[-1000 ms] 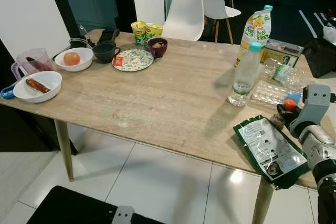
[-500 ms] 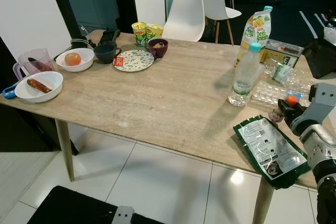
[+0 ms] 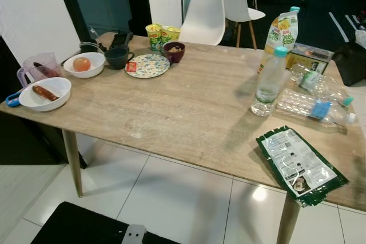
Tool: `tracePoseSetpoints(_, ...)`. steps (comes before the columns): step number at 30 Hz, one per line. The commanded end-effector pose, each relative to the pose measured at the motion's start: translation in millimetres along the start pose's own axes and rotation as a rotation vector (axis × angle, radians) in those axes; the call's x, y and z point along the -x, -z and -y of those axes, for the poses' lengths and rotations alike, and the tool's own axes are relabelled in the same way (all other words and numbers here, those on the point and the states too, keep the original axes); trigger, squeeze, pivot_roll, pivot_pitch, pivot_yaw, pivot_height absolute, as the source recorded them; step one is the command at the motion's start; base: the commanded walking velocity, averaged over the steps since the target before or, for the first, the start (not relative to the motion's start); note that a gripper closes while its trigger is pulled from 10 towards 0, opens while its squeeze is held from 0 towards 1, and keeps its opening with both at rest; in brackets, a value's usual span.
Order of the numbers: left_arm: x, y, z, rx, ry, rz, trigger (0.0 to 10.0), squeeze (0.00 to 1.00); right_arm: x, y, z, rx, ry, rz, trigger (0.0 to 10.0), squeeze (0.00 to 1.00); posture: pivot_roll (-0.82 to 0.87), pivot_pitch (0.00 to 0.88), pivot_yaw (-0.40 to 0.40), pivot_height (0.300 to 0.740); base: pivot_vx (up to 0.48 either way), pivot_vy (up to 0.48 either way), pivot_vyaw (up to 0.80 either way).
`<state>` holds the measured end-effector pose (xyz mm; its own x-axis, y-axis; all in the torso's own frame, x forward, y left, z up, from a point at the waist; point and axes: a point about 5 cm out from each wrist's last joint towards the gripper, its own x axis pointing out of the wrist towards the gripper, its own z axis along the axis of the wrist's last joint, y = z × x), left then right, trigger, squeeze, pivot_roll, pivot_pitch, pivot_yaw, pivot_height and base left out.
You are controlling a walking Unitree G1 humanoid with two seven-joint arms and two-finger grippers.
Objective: Restocking fridge
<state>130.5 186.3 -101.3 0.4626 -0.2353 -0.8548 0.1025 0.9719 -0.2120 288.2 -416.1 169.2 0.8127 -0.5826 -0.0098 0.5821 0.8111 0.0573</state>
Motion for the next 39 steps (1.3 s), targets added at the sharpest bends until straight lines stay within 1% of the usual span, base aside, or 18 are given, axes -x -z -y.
tracePoseSetpoints(1, -0.6, 8.8, 5.4, 0.007, 0.005, -0.029, 10.0, 0.0, 7.9, 13.2, 25.5, 0.093, 0.123, -0.059, 10.0, 0.0, 0.03, 0.0, -0.015, 0.74, 0.0, 0.0, 0.0)
tracePoseSetpoints(2, -0.6, 8.8, 5.4, 0.007, 0.005, -0.029, 10.0, 0.0, 7.9, 13.2, 25.5, 0.093, 0.123, -0.059, 10.0, 0.0, 0.03, 0.0, -0.015, 0.74, 0.0, 0.0, 0.0)
tracePoseSetpoints(5, -0.6, 9.2, 5.3, 0.006, 0.002, -0.036, 10.0, 0.0, 20.5, 32.1, 49.6, 0.167, 0.231, -0.14, 10.0, 0.0, 0.03, 0.0, -0.016, 0.74, 0.0, 0.0, 0.0)
tracePoseSetpoints(6, -0.6, 9.2, 5.3, 0.006, 0.002, -0.036, 10.0, 0.0, 20.5, 32.1, 49.6, 0.167, 0.231, -0.14, 10.0, 0.0, 0.03, 0.0, -0.016, 0.74, 0.0, 0.0, 0.0)
tracePoseSetpoints(9, -0.6, 9.6, 4.9, -0.004, -0.005, -0.04, 10.0, 0.0, 52.0, 78.3, 78.5, 0.32, 0.331, -0.324, 10.0, 0.0, 0.03, 0.0, -0.019, 0.74, 0.0, 0.0, 0.0)
tracePoseSetpoints(10, -0.6, 9.6, 4.9, -0.004, -0.005, -0.04, 10.0, 0.0, 52.0, 78.3, 78.5, 0.32, 0.331, -0.324, 10.0, 0.0, 0.03, 0.0, -0.019, 0.74, 0.0, 0.0, 0.0)
tracePoseSetpoints(14, -0.3, 9.9, 3.6, -0.004, -0.018, -0.043, 10.0, 0.0, 93.0, 130.7, 91.7, 0.364, 0.352, -0.527, 10.0, 0.0, 0.02, 0.0, -0.02, 0.74, 0.0, 0.0, 0.0)
tracePoseSetpoints(16, -0.1, 10.1, 3.2, -0.006, -0.021, -0.044, 10.0, 0.0, 100.9, 140.1, 92.0, 0.378, 0.345, -0.565, 10.0, 0.0, 0.02, 0.0, -0.02, 0.74, 0.0, 0.0, 0.0)
tracePoseSetpoints(17, 0.1, 10.4, 2.4, -0.007, -0.026, -0.045, 10.0, 0.0, 122.4, 166.0, 87.5, 0.385, 0.303, -0.667, 10.0, 0.0, 0.02, 0.0, -0.018, 0.74, 0.0, 0.0, 0.0)
tracePoseSetpoints(18, 0.1, 10.4, 2.4, -0.007, -0.026, -0.045, 10.0, 0.0, 122.4, 166.0, 87.5, 0.385, 0.303, -0.667, 10.0, 0.0, 0.02, 0.0, -0.018, 0.74, 0.0, 0.0, 0.0)
tracePoseSetpoints(20, 0.4, 10.3, 1.5, -0.007, -0.03, -0.046, 10.0, 0.0, 142.6, 188.4, 79.7, 0.384, 0.26, -0.755, 10.0, 0.0, 0.02, 0.0, -0.017, 0.74, 0.0, 0.0, 0.0)
tracePoseSetpoints(22, 0.5, 10.1, 1.1, -0.008, -0.032, -0.046, 10.0, 0.0, 151.5, 197.6, 75.6, 0.385, 0.239, -0.791, 10.0, 0.0, 0.02, 0.0, -0.017, 0.74, 0.0, 0.0, 0.0)
tracePoseSetpoints(23, 0.7, 9.0, -0.2, -0.011, -0.037, -0.045, 10.0, 0.0, 167.1, 212.9, 66.9, 0.381, 0.195, -0.85, 10.0, 0.0, 0.02, 0.0, -0.015, 0.74, 0.0, 0.0, 0.0)
tracePoseSetpoints(24, 0.7, 9.0, -0.2, -0.011, -0.037, -0.045, 10.0, 0.0, 167.1, 212.9, 66.9, 0.381, 0.195, -0.85, 10.0, 0.0, 0.02, 0.0, -0.015, 0.74, 0.0, 0.0, 0.0)
tracePoseSetpoints(27, 1.3, 4.8, -4.8, -0.021, -0.055, -0.04, 10.0, 0.0, 208.4, 247.1, 40.1, 0.374, 0.067, -0.995, 10.0, 0.0, 0.03, 0.0, -0.007, 0.74, 0.0, 0.0, 0.0)
tracePoseSetpoints(30, 1.5, 4.1, -5.7, -0.023, -0.059, -0.04, 10.0, 0.0, 214.5, 251.9, 34.2, 0.374, 0.04, -1.016, 10.0, 0.0, 0.03, 0.0, -0.007, 0.74, 0.0, 0.0, 0.0)
tracePoseSetpoints(34, 2.3, 1.7, -9.6, -0.036, -0.08, -0.039, 10.0, 0.0, 232.5, 266.6, 5.2, 0.377, -0.112, -1.076, 10.0, 0.0, 0.03, 0.0, -0.005, 0.74, 0.0, 0.0, 0.0)
tracePoseSetpoints(39, 2.1, -0.4, -10.8, -0.021, -0.098, -0.03, 10.0, 0.0, 236.0, 271.0, -12.9, 0.392, -0.199, -1.094, 10.0, 0.0, 0.03, 0.0, -0.002, 0.74, 0.0, 0.0, 0.0)
